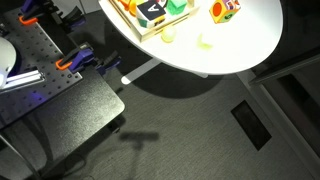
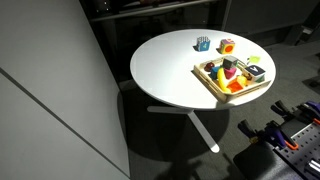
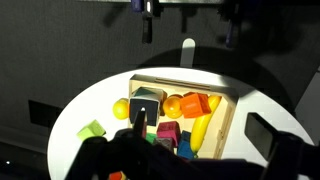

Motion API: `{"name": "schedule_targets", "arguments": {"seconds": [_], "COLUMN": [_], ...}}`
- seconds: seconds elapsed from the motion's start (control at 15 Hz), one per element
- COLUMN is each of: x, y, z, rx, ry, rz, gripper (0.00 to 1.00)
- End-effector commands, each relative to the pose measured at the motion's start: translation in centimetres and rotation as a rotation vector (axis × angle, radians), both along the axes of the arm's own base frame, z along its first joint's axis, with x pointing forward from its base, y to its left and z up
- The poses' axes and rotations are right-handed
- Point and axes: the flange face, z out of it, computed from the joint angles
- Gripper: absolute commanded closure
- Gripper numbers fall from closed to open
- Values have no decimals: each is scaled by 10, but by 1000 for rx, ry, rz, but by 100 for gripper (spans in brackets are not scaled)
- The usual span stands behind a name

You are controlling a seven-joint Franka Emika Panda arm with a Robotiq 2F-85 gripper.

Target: Pick up the yellow fruit on the right and put it in the crate

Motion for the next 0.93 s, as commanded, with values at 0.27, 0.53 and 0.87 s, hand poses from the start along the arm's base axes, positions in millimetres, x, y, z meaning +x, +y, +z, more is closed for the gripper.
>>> {"name": "schedule_targets", "arguments": {"seconds": [0.27,0.53,0.87], "x": [34,49,68], "y": [-14,-29,-48], "z": [-14,-30,-48], "rx": [65,105,137], "ry": [57,98,144], "rz": [-24,-31,-73], "gripper": [0,0,0]}}
